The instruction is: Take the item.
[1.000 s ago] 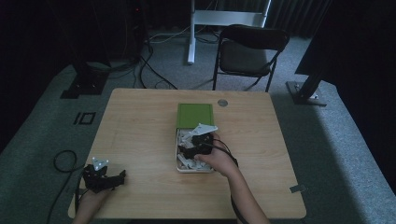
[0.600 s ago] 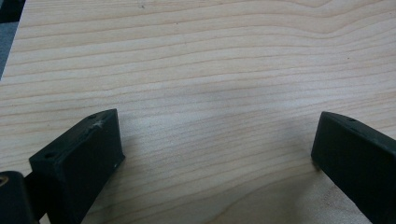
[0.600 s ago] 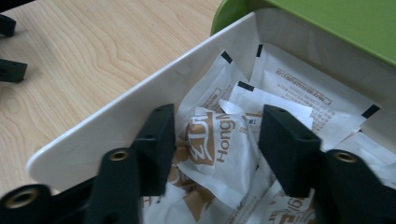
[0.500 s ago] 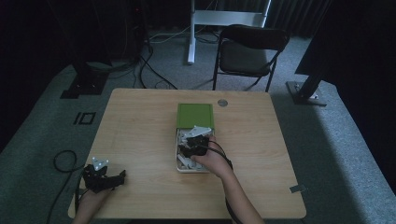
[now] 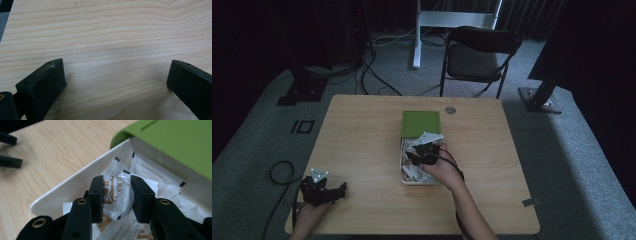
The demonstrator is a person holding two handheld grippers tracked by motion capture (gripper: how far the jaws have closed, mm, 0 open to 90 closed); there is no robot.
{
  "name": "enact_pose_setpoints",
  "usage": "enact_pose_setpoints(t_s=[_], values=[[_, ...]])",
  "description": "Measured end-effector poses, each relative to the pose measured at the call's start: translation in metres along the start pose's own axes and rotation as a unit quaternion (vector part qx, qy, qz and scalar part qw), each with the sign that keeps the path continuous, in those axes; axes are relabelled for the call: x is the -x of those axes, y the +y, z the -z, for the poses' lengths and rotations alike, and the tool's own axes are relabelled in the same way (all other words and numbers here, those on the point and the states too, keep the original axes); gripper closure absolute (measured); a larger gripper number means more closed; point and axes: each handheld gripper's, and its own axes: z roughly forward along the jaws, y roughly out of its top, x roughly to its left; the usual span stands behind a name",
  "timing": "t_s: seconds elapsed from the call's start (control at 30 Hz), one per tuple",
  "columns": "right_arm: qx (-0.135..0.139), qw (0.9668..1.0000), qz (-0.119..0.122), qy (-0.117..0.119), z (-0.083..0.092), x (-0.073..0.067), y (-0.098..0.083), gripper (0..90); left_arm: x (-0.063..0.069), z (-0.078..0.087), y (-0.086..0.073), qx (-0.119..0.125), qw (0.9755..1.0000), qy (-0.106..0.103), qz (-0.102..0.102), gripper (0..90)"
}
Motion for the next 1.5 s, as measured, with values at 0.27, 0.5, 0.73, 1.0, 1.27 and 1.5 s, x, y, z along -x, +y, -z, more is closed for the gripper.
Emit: enact_pose_setpoints(t_s=[0.27,0.5,0.73,1.0,1.27,1.5], values=[[0.012,0.9999,-0.003,0.001,0.014,0.007,0.003,65.5,0.000,0.000,0.000,0.000,1.0000,0.000,-0.001,2.7],[0.033,0.9995,-0.001,-0.002,0.034,0.012,0.008,65.6,0.000,0.000,0.000,-0.001,1.0000,0.000,-0.003,2.7],[0.050,0.9987,-0.006,-0.011,0.050,0.023,0.010,65.7,0.000,0.000,0.000,0.001,1.0000,0.000,0.000,2.7],[0.062,0.9976,-0.020,-0.024,0.064,0.036,0.007,65.7,0.000,0.000,0.000,0.000,1.0000,0.000,-0.001,2.7],[0.072,0.9956,-0.042,-0.044,0.079,0.054,-0.002,65.7,0.000,0.000,0.000,-0.001,1.0000,0.000,-0.003,2.7],[0.075,0.9933,-0.052,-0.071,0.083,0.070,-0.012,65.6,0.000,0.000,0.000,-0.001,1.0000,0.000,-0.003,2.7]])
